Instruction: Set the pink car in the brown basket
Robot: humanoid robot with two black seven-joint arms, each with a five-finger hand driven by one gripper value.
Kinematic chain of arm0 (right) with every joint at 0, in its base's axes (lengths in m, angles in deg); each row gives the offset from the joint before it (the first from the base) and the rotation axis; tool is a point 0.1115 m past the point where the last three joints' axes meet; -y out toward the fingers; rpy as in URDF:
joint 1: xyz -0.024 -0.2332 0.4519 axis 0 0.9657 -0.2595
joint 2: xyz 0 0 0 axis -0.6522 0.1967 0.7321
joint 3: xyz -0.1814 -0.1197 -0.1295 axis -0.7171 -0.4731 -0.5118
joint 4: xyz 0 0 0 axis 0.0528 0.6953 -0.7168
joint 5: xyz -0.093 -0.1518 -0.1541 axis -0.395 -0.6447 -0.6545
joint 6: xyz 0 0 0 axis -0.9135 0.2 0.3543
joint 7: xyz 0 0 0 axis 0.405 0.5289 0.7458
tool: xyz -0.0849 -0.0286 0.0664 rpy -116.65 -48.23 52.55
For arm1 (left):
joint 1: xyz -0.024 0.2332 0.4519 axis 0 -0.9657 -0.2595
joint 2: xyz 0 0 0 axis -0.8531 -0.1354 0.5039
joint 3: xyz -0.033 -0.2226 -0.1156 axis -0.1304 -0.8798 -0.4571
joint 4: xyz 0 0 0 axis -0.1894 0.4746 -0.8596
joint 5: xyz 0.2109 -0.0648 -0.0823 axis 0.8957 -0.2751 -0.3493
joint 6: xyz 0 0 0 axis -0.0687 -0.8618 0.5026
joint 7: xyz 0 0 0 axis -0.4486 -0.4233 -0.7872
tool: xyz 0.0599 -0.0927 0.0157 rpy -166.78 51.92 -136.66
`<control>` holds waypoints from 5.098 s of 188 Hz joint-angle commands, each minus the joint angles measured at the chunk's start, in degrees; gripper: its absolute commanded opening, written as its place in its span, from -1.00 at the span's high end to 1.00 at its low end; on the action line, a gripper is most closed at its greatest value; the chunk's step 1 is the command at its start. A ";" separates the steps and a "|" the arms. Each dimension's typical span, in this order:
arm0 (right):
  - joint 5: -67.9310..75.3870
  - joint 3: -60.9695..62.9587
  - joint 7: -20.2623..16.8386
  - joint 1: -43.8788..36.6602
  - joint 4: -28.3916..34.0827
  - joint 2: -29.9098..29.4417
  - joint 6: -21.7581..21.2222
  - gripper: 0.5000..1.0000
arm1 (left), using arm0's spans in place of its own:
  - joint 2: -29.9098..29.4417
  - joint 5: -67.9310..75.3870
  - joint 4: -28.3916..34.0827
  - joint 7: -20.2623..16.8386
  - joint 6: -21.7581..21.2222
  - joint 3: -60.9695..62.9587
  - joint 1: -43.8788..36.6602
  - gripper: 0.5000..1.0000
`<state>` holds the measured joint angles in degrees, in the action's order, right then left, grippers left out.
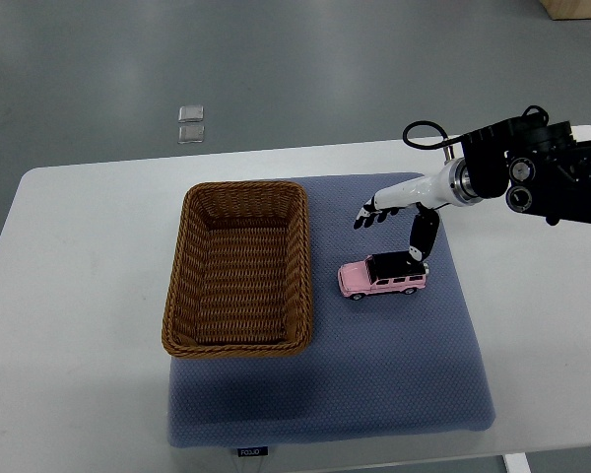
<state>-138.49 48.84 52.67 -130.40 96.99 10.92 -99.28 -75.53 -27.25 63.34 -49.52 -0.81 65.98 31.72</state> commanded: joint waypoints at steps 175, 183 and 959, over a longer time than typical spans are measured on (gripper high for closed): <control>9.89 0.00 -9.00 5.43 -4.43 -1.88 6.06 -0.50 | 0.00 0.00 0.00 0.00 0.00 0.01 0.00 -1.00; 10.06 -0.08 -9.62 5.52 -4.26 -1.97 6.68 -0.49 | 0.00 0.00 0.00 0.00 0.00 0.01 0.00 -1.00; 21.40 50.98 1.01 23.72 -19.46 -10.32 8.08 -0.60 | 0.00 0.00 0.00 0.00 0.00 0.01 0.00 -1.00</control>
<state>-118.47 91.89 53.00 -111.11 79.09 0.97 -91.10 -75.53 -27.25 63.34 -49.52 -0.81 65.98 31.72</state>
